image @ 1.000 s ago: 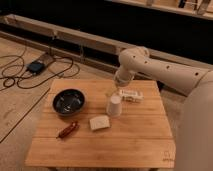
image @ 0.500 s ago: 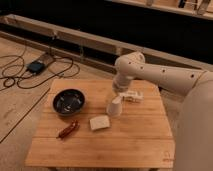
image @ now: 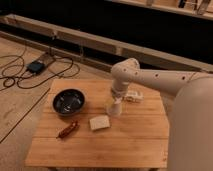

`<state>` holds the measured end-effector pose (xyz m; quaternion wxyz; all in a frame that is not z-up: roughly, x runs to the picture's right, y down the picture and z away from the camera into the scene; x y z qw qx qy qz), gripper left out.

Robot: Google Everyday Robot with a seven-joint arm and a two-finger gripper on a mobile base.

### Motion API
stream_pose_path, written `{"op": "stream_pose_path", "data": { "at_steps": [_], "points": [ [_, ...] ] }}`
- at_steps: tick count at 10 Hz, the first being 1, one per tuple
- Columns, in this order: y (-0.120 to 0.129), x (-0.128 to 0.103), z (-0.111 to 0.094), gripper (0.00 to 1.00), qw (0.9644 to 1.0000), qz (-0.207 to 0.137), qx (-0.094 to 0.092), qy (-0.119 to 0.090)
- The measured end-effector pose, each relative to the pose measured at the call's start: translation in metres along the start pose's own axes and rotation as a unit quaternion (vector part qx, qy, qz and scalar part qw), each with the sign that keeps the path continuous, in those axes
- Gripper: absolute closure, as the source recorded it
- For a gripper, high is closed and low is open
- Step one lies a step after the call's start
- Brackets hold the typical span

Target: Place the ceramic cup in the ceramic bowl

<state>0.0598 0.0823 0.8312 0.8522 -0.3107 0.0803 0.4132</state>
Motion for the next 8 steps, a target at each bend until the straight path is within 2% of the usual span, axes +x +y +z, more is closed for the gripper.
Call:
{"op": "stream_pose_path", "data": {
  "at_steps": [1, 2, 5, 8],
  "points": [
    [-0.002, -0.002, 0.005, 0.21, 1.0, 0.0, 0.006, 0.003],
    [-0.004, -0.004, 0.009, 0.27, 0.9999, 0.0, 0.01, 0.007],
    [-0.005, -0.003, 0.011, 0.58, 0.9996, 0.0, 0.016, 0.024],
    [-0.002, 0.001, -0.002, 0.82, 0.9988, -0.001, 0.015, 0.046]
  ]
}}
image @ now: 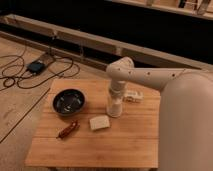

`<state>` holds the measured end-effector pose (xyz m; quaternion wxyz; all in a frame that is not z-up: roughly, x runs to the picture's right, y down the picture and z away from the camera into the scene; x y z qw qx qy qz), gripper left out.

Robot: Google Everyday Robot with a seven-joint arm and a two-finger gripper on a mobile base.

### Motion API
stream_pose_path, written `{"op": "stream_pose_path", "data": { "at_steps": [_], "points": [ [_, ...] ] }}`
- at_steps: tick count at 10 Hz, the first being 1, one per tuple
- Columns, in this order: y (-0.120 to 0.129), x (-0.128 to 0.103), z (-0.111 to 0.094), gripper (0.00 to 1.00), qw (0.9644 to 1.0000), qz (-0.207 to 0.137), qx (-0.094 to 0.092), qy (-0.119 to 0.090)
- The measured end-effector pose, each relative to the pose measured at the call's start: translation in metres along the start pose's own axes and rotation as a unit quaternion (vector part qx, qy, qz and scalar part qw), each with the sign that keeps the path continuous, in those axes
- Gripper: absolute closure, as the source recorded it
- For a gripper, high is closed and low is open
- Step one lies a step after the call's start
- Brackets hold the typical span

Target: Place the ceramic cup in the ceramic bowl

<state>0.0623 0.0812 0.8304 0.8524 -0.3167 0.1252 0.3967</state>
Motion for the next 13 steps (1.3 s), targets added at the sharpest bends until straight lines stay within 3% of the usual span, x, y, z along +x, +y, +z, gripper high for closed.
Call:
{"op": "stream_pose_path", "data": {
  "at_steps": [5, 6, 8, 10, 13],
  "points": [
    [0.012, -0.004, -0.057, 0.84, 0.9981, -0.055, 0.013, 0.025],
    [0.014, -0.009, -0.072, 0.84, 0.9973, -0.069, 0.018, 0.02],
    [0.029, -0.026, -0.105, 0.84, 0.9937, -0.109, 0.029, 0.005],
    [0.05, -0.044, -0.121, 0.84, 0.9897, -0.14, 0.03, -0.006],
    [0.09, -0.078, -0.127, 0.84, 0.9806, -0.194, 0.021, -0.018]
  ]
}}
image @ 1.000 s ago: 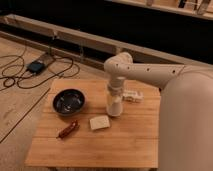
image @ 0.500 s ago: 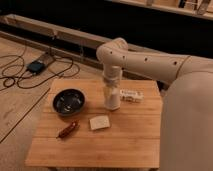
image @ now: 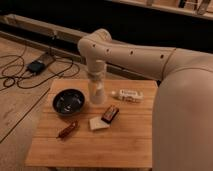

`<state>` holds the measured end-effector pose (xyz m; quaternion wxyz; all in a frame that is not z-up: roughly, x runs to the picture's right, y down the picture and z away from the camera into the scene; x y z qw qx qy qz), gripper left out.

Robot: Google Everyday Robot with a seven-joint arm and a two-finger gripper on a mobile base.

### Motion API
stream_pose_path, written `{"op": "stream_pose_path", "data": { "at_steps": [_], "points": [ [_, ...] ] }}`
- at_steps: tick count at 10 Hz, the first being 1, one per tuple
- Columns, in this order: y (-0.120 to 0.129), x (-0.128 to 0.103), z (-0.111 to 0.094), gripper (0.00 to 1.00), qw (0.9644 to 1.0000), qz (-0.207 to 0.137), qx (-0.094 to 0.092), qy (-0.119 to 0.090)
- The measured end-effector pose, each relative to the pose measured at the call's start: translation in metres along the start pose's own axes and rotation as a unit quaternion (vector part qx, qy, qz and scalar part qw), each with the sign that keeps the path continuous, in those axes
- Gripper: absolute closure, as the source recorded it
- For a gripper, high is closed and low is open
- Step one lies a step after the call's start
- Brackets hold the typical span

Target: Place the ceramic cup in the ceramic bowl

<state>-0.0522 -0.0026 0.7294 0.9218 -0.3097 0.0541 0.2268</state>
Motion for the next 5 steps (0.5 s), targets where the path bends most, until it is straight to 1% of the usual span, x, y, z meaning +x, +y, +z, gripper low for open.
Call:
{"op": "stream_pose_path", "data": {
  "at_steps": [2, 3, 4, 5],
  "points": [
    [0.017, -0.032, 0.008, 0.84, 0.9991, -0.04, -0.011, -0.003],
    [0.022, -0.043, 0.012, 0.84, 0.9984, -0.055, -0.015, -0.002],
    [0.031, -0.061, 0.019, 0.84, 0.9968, -0.077, -0.022, -0.001],
    [0.036, -0.073, 0.025, 0.84, 0.9952, -0.095, -0.024, 0.002]
  ]
}}
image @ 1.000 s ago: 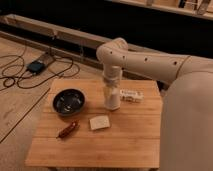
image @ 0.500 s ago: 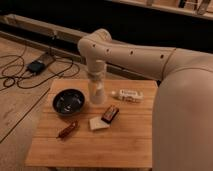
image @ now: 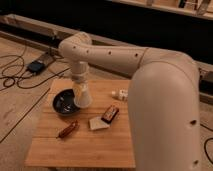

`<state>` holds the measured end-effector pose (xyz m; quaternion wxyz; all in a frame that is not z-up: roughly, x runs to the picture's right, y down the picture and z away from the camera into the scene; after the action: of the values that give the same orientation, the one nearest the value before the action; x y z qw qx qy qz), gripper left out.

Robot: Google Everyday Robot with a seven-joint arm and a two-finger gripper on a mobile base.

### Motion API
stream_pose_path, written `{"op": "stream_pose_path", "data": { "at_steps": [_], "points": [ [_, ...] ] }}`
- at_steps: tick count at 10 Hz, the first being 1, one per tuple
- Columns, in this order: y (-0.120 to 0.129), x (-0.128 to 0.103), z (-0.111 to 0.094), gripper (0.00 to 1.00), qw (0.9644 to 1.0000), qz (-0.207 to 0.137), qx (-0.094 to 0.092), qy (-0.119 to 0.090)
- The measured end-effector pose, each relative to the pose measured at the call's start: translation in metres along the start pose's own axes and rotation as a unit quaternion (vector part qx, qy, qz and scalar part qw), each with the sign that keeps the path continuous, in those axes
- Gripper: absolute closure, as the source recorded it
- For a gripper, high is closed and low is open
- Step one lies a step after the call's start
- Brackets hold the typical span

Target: Place the ceramic cup in the ceramic bowl

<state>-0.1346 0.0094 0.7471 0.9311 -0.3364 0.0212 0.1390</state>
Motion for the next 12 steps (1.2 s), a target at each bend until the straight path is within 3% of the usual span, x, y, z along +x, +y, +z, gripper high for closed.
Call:
{"op": "stream_pose_path", "data": {
  "at_steps": [3, 6, 9, 12],
  "points": [
    [0.002, -0.042, 0.018, 0.84, 0.9987, -0.05, -0.006, 0.008],
    [-0.002, -0.074, 0.039, 0.82, 0.9969, -0.077, -0.012, 0.007],
    [-0.027, -0.089, 0.068, 0.52, 0.997, -0.077, -0.007, 0.005],
    [-0.047, -0.084, 0.084, 0.25, 0.9972, -0.074, 0.001, 0.01]
  ]
}}
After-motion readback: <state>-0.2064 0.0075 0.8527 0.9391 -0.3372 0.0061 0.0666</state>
